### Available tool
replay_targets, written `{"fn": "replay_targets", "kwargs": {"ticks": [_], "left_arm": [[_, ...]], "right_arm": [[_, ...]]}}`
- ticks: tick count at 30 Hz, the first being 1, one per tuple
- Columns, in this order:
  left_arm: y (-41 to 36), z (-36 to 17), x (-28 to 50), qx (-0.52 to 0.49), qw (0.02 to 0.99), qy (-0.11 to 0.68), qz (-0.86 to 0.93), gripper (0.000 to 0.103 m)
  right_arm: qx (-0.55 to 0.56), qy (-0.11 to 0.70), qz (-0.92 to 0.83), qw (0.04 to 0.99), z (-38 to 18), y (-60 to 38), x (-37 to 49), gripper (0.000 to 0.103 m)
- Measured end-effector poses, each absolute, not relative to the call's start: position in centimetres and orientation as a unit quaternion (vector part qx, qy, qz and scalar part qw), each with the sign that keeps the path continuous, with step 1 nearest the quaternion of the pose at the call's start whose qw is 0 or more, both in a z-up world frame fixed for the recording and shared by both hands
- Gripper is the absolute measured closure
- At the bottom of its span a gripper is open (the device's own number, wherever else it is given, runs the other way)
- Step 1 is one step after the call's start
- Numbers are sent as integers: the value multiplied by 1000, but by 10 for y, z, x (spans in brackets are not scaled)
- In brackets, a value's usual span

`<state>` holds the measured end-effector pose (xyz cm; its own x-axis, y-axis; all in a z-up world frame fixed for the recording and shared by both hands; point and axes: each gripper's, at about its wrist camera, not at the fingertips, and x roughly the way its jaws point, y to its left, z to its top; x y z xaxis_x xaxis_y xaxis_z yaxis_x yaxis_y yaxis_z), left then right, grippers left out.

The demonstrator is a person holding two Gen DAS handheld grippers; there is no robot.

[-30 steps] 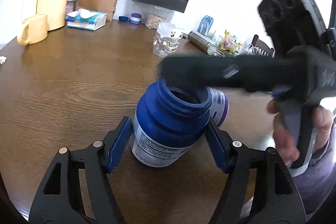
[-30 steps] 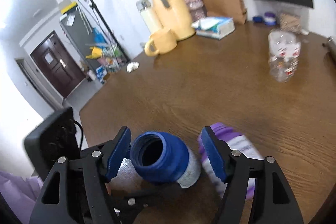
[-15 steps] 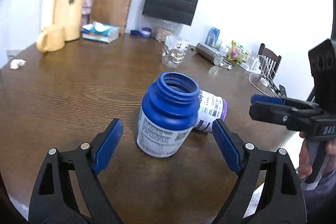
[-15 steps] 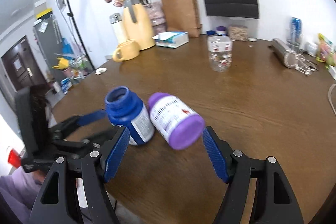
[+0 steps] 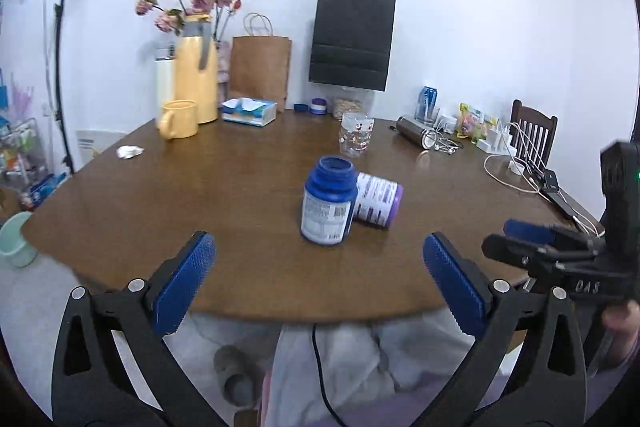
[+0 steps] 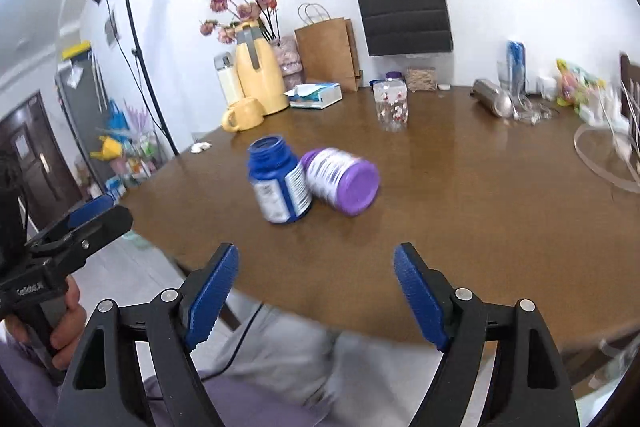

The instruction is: Flip cup upright

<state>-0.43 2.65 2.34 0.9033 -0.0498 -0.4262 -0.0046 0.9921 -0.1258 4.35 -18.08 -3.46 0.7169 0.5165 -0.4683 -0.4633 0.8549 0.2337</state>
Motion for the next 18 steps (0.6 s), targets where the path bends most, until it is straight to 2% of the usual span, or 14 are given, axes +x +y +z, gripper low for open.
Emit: {"fn": "replay_targets", "kwargs": {"ticks": [18], "left_arm": [[15,18,-22,-41,973,226,30,0]], "right_arm": [[25,245,238,940,-39,-183,24,19]]}}
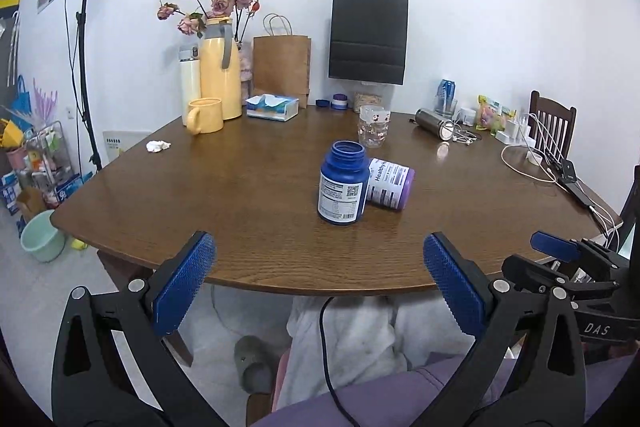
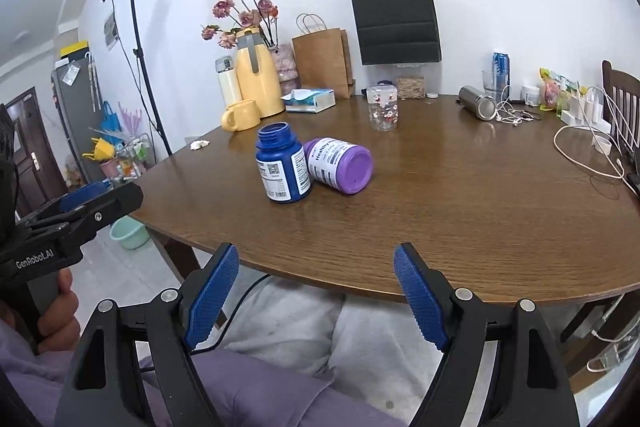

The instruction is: Flip cup upright

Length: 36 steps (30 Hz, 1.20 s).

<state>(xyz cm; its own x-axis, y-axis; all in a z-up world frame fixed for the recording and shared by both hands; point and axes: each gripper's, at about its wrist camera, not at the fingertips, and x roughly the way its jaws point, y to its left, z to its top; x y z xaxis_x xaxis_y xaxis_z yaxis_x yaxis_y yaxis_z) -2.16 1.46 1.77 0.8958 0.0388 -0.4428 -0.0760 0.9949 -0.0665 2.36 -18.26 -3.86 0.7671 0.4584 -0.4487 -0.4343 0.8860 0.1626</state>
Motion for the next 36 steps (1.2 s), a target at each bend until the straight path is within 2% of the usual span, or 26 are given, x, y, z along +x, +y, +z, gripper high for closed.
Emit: {"fn": "replay_targets", "kwargs": {"ticks": [36], "left_arm": [[12,14,-22,-29,972,230,34,0]], "right_arm": [[32,252,232,939,-45,-184,26,19]]}}
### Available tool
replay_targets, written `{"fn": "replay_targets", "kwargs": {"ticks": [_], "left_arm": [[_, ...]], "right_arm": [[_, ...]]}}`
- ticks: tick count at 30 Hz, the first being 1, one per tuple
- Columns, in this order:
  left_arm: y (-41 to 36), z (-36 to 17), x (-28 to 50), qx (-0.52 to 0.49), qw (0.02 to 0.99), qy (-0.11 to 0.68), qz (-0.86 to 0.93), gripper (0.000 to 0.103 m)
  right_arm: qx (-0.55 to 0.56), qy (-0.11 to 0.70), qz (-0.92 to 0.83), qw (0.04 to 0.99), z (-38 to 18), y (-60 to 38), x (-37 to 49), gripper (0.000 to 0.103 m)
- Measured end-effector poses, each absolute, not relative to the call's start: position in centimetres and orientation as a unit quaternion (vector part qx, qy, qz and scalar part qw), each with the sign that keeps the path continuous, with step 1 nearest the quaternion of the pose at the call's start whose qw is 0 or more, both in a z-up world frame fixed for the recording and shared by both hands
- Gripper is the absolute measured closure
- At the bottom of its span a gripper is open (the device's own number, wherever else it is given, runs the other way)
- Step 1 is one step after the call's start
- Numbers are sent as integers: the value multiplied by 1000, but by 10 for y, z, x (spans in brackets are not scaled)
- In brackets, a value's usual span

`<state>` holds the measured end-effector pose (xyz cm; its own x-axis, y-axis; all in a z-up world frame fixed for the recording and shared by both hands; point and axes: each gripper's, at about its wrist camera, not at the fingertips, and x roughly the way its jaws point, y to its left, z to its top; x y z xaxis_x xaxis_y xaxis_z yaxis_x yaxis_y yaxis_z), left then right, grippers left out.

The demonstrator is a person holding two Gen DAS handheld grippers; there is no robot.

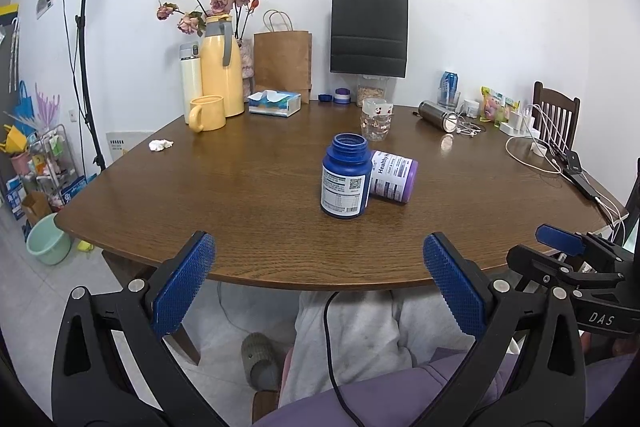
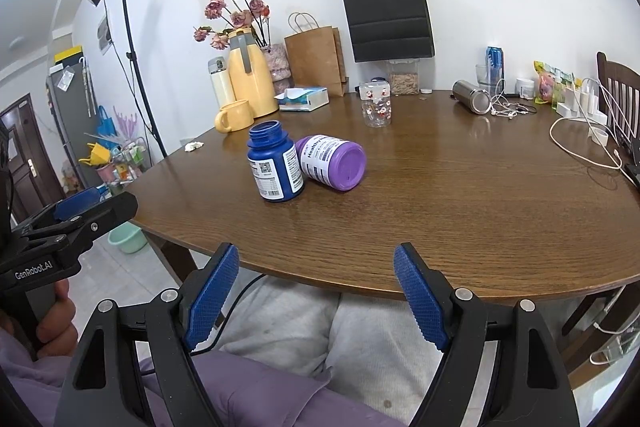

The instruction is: Flip cup upright

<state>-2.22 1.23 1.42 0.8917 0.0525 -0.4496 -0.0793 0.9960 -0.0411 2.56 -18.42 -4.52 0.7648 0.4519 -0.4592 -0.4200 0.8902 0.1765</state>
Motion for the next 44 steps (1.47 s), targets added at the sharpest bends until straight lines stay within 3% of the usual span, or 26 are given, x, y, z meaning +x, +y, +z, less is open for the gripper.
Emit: {"fn": "replay_targets", "kwargs": {"ticks": [44], "left_arm": [[18,15,-20,-31,970,238,32,0]], "right_arm": [[32,259,230,937,-46,-189,28,19]]}}
